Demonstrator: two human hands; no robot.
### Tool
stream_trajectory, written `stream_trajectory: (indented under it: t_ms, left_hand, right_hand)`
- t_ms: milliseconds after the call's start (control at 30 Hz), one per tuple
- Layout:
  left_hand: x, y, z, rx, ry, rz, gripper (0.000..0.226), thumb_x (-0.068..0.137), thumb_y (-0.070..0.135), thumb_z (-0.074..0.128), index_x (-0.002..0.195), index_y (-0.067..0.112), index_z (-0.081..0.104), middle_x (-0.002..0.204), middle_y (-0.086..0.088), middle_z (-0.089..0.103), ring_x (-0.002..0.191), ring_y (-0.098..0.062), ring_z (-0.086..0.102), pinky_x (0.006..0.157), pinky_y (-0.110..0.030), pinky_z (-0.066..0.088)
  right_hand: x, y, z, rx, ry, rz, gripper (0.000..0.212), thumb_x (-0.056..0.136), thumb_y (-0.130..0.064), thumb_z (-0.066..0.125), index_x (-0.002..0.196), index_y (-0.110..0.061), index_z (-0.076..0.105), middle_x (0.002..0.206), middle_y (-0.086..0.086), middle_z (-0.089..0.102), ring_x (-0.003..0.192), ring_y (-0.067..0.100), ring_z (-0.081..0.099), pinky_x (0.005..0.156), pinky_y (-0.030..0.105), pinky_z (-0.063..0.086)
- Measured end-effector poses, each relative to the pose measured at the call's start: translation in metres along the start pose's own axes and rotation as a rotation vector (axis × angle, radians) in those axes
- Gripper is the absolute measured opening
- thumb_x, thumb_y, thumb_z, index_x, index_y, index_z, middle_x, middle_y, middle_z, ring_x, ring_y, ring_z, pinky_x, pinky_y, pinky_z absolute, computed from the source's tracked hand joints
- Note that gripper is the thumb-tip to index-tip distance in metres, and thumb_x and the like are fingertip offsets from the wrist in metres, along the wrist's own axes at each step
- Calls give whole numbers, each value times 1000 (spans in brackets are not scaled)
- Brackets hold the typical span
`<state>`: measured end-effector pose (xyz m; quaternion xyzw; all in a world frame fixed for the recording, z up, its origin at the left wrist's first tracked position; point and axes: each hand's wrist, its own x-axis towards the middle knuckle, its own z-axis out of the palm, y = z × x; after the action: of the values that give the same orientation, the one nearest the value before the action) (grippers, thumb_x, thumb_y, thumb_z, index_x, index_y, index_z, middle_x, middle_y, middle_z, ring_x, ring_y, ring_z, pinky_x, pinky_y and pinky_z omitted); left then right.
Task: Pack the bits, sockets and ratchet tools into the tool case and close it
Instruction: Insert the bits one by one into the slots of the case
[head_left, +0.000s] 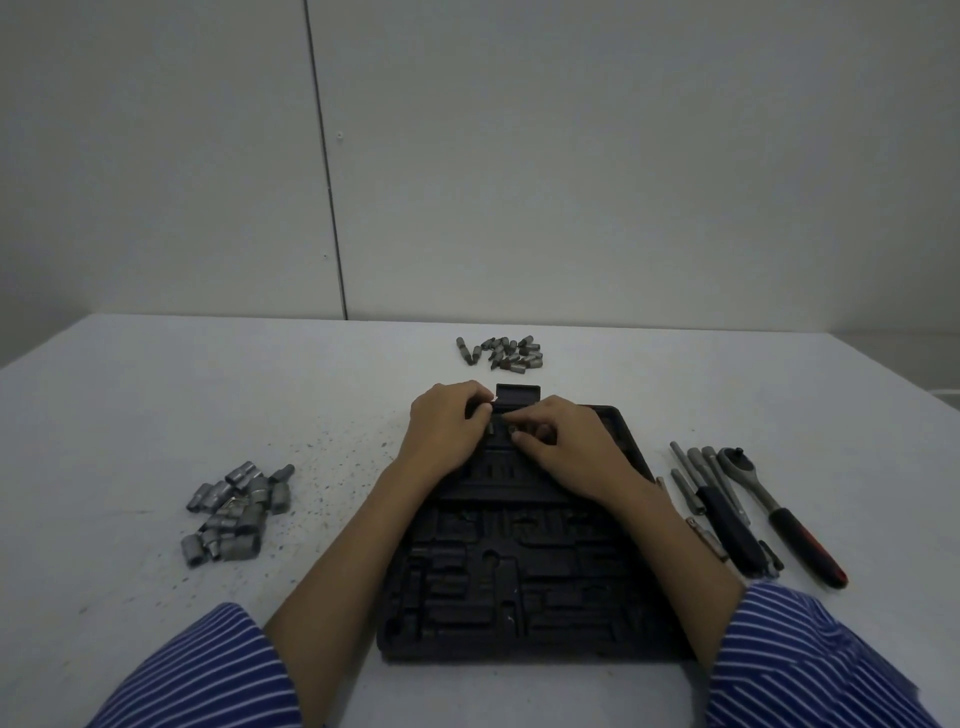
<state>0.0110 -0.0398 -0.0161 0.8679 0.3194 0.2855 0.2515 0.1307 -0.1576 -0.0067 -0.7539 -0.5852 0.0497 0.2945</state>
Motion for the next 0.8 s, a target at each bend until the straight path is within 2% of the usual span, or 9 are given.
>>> stream_trajectory:
  t_ms: [100, 200, 367, 467, 567, 800]
  left_hand:
    - [-1, -1, 0, 13, -10, 20, 22, 91, 18, 54, 108, 15, 67, 106, -2, 69, 104, -22, 58, 93, -37, 42]
    - [-1, -3, 0, 36, -20, 44, 23, 91, 18, 53, 110, 16, 65, 108, -2, 68, 104, -22, 57, 93, -38, 42]
    - [-1, -5, 1, 58, -27, 57, 25, 91, 17, 51, 112, 17, 64, 110, -1, 67, 107, -21, 54, 94, -34, 40]
    - [-2, -5, 1, 40, -27, 50, 24, 91, 17, 52, 112, 17, 64, 111, -1, 67, 107, -20, 54, 94, -34, 40]
    - [-1, -5, 1, 48, -29, 53, 24, 91, 17, 52, 112, 17, 64, 111, -1, 67, 107, -21, 55, 94, -35, 41]
    - [-2, -4, 0, 87, -25, 68, 26, 92, 17, 50, 115, 17, 62, 116, 0, 64, 110, -20, 51, 94, -30, 35]
  right_hand:
    - [-1, 0, 0, -15, 26, 0, 26, 90, -20, 59, 115, -25, 66, 99, -4, 62, 78, 5, 51, 79, 24, 44]
    - [-2, -1, 1, -15, 43, 1, 20, 89, -19, 59, 107, -24, 64, 94, -6, 65, 76, 5, 52, 77, 27, 48]
    - [-3, -3, 2, -67, 57, 4, 14, 89, -21, 57, 101, -26, 63, 86, -12, 59, 77, 3, 51, 72, 26, 45]
    - [-3, -3, 1, -60, 62, 11, 17, 90, -19, 55, 102, -26, 65, 89, -11, 62, 77, 2, 50, 72, 24, 43]
    - [-4, -3, 1, -53, 62, 19, 21, 89, -15, 53, 103, -25, 66, 94, -8, 66, 79, 4, 51, 75, 28, 46]
    - [-5, -6, 0, -92, 43, 12, 27, 90, -12, 48, 107, -24, 65, 102, -4, 67, 94, 14, 58, 81, 34, 49]
